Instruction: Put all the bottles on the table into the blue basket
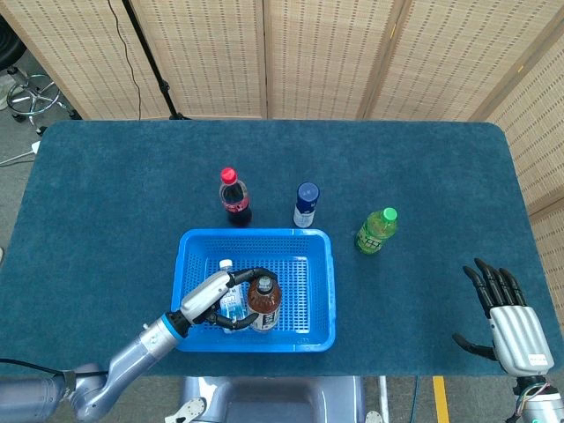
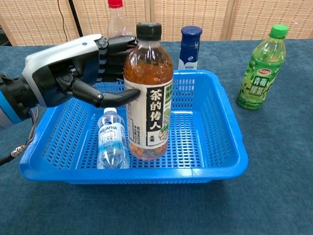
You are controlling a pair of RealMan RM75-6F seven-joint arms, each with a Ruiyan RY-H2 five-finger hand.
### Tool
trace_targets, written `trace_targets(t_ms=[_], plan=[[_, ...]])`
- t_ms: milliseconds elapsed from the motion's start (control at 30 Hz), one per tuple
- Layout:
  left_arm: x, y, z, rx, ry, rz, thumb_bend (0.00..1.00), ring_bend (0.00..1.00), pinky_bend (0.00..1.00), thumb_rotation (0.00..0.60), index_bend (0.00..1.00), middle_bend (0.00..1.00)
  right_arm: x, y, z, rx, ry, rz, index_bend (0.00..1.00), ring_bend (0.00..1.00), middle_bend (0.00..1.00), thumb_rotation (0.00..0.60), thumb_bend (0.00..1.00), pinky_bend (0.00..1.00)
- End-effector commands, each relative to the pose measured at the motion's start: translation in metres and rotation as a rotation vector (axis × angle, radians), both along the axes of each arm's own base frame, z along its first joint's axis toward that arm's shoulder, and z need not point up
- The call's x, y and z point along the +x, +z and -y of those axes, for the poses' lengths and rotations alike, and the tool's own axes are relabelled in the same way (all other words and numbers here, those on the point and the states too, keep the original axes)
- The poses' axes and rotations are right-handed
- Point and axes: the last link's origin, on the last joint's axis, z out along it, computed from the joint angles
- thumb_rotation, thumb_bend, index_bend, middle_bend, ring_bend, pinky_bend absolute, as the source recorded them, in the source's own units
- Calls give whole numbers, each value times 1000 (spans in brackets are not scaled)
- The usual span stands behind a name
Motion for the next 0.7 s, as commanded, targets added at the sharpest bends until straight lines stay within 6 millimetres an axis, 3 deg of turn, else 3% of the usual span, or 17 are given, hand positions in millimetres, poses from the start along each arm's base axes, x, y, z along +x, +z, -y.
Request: trace_targets(t_ms=[33, 200, 467, 700], plan=[[-9, -16, -4, -59, 3, -126, 468, 0, 0, 600, 0, 0, 0, 0, 0, 1, 1, -1, 0, 0, 0, 600, 0, 0], [-6, -8, -12, 23, 62, -81, 389, 0, 0, 600, 0, 0, 0, 0, 0, -1, -1, -1, 0, 0, 0, 600, 0, 0], [-12, 34, -23, 184, 109, 11, 389, 0, 0, 600, 0, 0, 0, -1, 0, 1, 0, 1, 0, 0, 0, 600, 0, 0], [-27, 74, -27, 312, 88, -30, 386, 0, 0, 600, 0, 0, -2, 1, 3, 5, 6, 21, 0, 0, 0, 600, 0, 0]])
